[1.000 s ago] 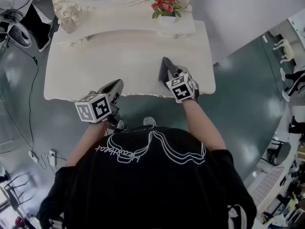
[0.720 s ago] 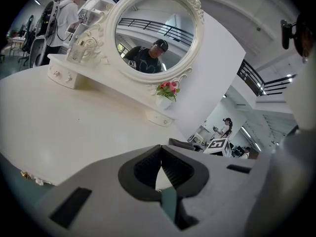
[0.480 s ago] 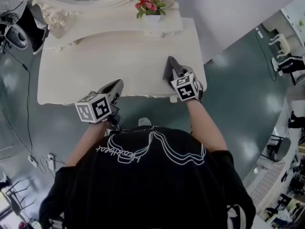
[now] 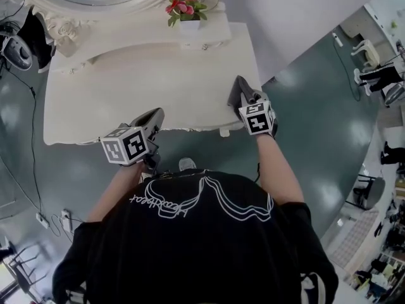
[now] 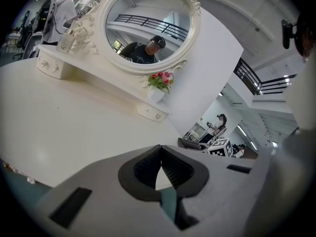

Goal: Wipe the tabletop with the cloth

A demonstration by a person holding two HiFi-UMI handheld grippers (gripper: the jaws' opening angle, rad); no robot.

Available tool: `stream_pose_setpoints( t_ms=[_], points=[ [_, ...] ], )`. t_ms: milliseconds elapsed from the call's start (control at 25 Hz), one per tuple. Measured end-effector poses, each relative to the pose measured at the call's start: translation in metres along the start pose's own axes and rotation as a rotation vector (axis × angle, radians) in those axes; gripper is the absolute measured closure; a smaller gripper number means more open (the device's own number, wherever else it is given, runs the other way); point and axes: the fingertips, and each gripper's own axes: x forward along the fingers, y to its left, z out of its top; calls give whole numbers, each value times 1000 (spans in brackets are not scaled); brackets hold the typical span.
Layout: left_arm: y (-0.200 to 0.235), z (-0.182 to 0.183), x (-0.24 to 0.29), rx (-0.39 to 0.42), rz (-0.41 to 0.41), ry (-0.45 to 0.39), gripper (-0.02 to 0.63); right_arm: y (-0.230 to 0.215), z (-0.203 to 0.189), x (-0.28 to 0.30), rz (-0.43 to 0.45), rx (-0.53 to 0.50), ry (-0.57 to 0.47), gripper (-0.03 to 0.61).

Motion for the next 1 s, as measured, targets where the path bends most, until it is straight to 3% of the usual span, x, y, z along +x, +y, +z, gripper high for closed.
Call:
stream_pose_setpoints(
  t_ms=[320, 680, 880, 1000],
  points=[
    [-8, -11, 4, 3, -22, 34, 609, -36, -27, -14, -79, 76, 14, 526],
    [5, -7, -18, -6, -12, 10, 609, -66, -63, -35, -190, 155, 77, 528],
    [9, 5, -46, 19, -10, -14, 609, -60, -73, -58, -178, 266, 133, 529],
    [9, 15, -67, 27, -15, -31, 609, -40, -50, -85, -158, 266, 65, 529]
  ],
)
